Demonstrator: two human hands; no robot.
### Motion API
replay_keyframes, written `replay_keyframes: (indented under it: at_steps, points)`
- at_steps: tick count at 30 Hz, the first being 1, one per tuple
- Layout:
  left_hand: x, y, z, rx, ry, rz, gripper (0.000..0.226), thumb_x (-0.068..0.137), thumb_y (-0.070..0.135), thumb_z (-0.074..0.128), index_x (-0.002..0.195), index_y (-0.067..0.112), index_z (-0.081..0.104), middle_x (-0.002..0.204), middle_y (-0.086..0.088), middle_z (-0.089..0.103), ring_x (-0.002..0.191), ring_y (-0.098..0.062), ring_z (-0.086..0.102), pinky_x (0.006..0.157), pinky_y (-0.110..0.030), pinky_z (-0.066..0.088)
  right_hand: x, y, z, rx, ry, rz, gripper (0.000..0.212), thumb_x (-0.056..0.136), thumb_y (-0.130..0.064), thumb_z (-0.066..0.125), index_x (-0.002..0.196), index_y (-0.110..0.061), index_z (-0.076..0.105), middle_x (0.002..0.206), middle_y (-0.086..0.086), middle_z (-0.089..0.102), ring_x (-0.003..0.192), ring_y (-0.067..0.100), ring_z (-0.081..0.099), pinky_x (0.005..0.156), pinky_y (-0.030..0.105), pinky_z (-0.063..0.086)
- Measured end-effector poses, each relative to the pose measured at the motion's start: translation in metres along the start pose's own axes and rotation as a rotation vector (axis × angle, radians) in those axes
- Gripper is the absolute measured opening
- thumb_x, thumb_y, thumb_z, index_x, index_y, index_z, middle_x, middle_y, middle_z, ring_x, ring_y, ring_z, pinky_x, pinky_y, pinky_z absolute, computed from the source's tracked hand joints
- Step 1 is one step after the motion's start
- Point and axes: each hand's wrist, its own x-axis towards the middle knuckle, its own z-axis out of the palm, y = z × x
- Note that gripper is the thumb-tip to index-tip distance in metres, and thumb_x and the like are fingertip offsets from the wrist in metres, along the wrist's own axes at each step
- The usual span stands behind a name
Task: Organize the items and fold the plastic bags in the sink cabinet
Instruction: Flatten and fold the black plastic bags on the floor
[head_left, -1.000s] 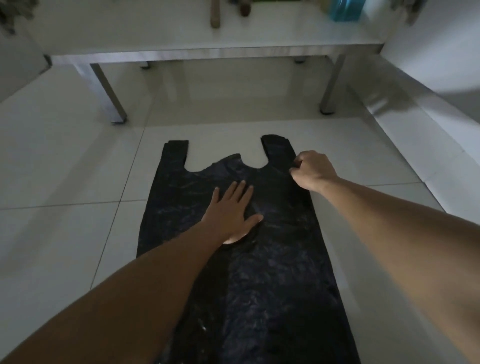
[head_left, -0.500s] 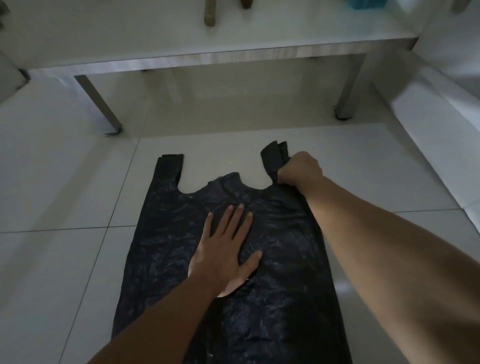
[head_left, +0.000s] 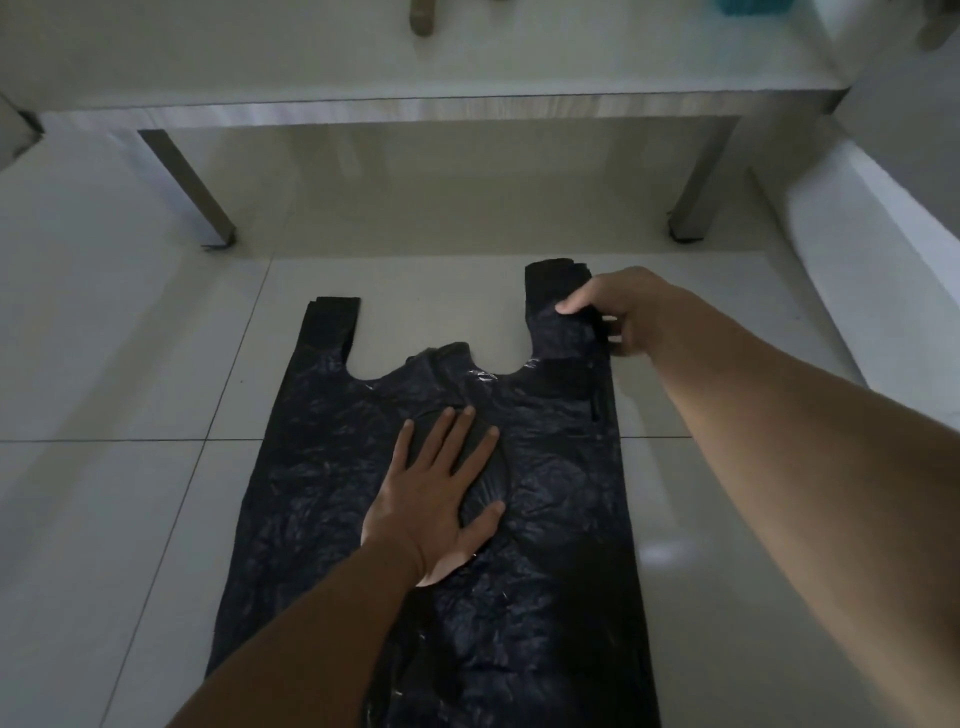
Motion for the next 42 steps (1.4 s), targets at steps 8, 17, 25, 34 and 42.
replay_keyframes:
  at_steps: [8,17,25,34,42]
  points:
    - [0.0,0.0,-0.004,-0.013,-0.033,0.017,0.069,0.091,0.067,0.002,0.15,0.036,-0.017,0.158,-0.002,-0.025,0.145,-0.021,-0.025,0.116,-0.056,-0.006,-0.034,0.012,0.009,-0.178,0.006,-0.299,0.024,0.075,0.005,0.073,0.091,-0.012,0.073,0.078,0.0,0.067,0.073,0.014,0.063,0.048,0.014,0.045]
    - [-0.001,-0.003,-0.006,-0.043,-0.049,0.042,0.072,0.09,0.067,0.0,0.15,0.032,-0.018,0.157,-0.005,-0.027,0.144,-0.022,-0.027,0.115,-0.059,-0.007,-0.067,0.092,0.017,-0.625,-0.088,-0.36,0.05,0.078,0.011,0.062,0.082,-0.038,0.075,0.157,-0.003,0.03,0.15,0.014,0.008,0.117,0.025,0.002]
    - [0.0,-0.003,-0.008,-0.05,-0.061,0.051,0.073,0.09,0.067,0.001,0.151,0.03,-0.018,0.156,-0.006,-0.029,0.144,-0.023,-0.027,0.114,-0.059,-0.007,-0.068,0.1,0.035,-0.77,0.338,-0.573,0.029,0.072,0.014,0.055,0.062,-0.01,0.068,0.138,0.015,0.056,0.142,0.036,0.032,0.115,0.056,0.025]
    - [-0.002,-0.004,-0.008,-0.096,0.001,-0.016,0.082,0.09,0.049,0.017,0.149,-0.001,-0.01,0.158,-0.017,-0.016,0.147,-0.027,-0.013,0.119,-0.052,0.002,-0.036,0.11,0.113,-0.919,0.309,-0.352,0.066,0.103,-0.045,0.013,0.155,-0.006,0.0,0.163,0.013,-0.007,0.15,0.03,-0.008,0.122,0.047,-0.001]
    - [-0.001,-0.007,0.0,-0.139,0.045,-0.022,0.082,0.08,0.037,0.017,0.151,-0.002,0.005,0.159,-0.019,0.002,0.148,-0.029,0.005,0.121,-0.046,0.008,-0.03,0.162,0.1,-1.094,0.363,-0.559,0.084,0.096,-0.066,0.01,0.155,-0.006,0.006,0.163,0.013,0.0,0.151,0.027,-0.004,0.122,0.051,0.003]
